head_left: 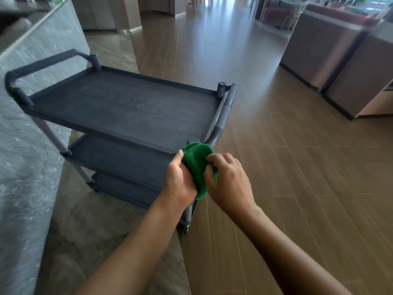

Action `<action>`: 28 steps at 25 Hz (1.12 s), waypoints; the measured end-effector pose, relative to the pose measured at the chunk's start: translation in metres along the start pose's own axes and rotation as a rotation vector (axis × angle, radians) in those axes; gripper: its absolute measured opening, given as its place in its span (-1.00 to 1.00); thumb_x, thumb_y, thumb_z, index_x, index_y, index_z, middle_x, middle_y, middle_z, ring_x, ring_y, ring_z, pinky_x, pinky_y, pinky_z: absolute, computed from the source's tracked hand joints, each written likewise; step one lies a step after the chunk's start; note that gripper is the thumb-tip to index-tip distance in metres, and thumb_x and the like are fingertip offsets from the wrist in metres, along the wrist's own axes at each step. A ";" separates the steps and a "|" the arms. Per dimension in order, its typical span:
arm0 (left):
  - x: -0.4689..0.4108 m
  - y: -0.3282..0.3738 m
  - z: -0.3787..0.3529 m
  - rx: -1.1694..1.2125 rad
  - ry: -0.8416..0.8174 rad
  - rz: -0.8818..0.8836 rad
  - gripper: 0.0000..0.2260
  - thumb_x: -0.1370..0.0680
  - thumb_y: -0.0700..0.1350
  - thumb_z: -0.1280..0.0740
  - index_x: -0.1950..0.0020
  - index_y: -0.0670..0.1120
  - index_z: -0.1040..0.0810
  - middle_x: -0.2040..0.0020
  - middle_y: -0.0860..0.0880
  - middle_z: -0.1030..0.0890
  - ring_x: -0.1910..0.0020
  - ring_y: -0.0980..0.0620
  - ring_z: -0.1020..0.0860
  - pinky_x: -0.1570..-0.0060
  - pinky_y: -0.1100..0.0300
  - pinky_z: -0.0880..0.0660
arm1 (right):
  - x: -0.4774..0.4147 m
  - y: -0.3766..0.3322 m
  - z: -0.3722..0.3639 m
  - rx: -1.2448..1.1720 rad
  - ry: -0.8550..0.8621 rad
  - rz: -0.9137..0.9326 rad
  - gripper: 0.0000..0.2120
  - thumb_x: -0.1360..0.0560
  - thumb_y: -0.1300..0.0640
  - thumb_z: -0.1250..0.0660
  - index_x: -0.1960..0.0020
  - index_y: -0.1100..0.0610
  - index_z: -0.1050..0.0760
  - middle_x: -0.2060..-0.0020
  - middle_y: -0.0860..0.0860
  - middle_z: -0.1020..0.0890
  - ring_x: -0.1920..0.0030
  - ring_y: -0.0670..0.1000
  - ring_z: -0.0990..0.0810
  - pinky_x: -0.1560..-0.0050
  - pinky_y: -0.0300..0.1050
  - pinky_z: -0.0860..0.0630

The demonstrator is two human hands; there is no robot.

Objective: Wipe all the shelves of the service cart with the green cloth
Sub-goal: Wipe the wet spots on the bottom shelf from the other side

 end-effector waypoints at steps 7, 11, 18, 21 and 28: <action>-0.001 0.016 -0.013 -0.147 -0.011 0.014 -0.69 -0.62 -0.05 -0.16 -0.17 -0.20 -0.58 -0.02 -0.19 -0.67 0.05 -0.11 -0.66 0.04 0.02 -0.55 | -0.063 0.029 -0.005 -0.743 -0.314 -0.584 -0.76 -0.50 -0.03 -0.34 0.12 0.15 -0.62 0.21 0.07 -0.68 0.15 0.04 -0.65 0.06 -0.04 -0.60; -0.015 0.023 -0.029 -0.144 0.020 -0.029 -0.66 -0.63 0.02 -0.14 -0.12 -0.18 -0.59 0.08 -0.18 -0.69 0.16 -0.10 -0.68 0.21 0.07 -0.59 | -0.086 0.037 -0.006 -0.992 -0.349 -0.498 -0.89 -0.52 0.18 -0.32 0.08 0.10 -0.64 0.12 0.10 -0.70 0.04 0.09 -0.66 -0.04 -0.01 -0.58; -0.056 0.032 -0.073 -0.128 -0.020 -0.144 -0.65 -0.41 -0.20 -0.29 -0.17 -0.25 -0.57 0.02 -0.24 -0.66 0.10 -0.16 -0.66 0.16 0.03 -0.62 | -0.149 0.076 0.009 -1.060 -0.535 -0.307 -0.70 -0.54 0.33 -0.22 -0.02 -0.01 -0.61 0.07 0.05 -0.70 0.03 0.03 -0.68 0.04 -0.12 -0.60; -0.077 0.028 -0.098 -0.103 0.030 -0.212 -0.72 -0.50 -0.20 -0.21 -0.14 -0.24 -0.57 0.03 -0.22 -0.65 0.10 -0.14 -0.65 0.08 0.02 -0.60 | -0.181 0.093 0.022 -1.041 -0.592 -0.280 -0.68 -0.54 0.34 -0.20 -0.06 0.00 -0.60 0.04 0.05 -0.69 0.01 0.02 -0.66 -0.02 -0.12 -0.59; -0.110 0.025 -0.144 -0.031 0.162 -0.346 -0.76 -0.58 -0.08 -0.19 -0.03 -0.17 -0.59 0.16 -0.12 -0.67 0.15 -0.06 -0.64 0.04 0.04 -0.57 | -0.237 0.121 0.043 -1.005 -0.730 -0.200 -0.68 -0.58 0.29 -0.16 -0.12 -0.01 -0.58 0.09 -0.01 -0.69 0.15 -0.07 -0.67 0.16 -0.19 -0.59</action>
Point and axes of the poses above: each hand's wrist, its own x-axis away from the middle knuckle, its own z-axis out of the back of the hand, y = z × x, the point moved 2 cm from there along -x, towards the middle knuckle
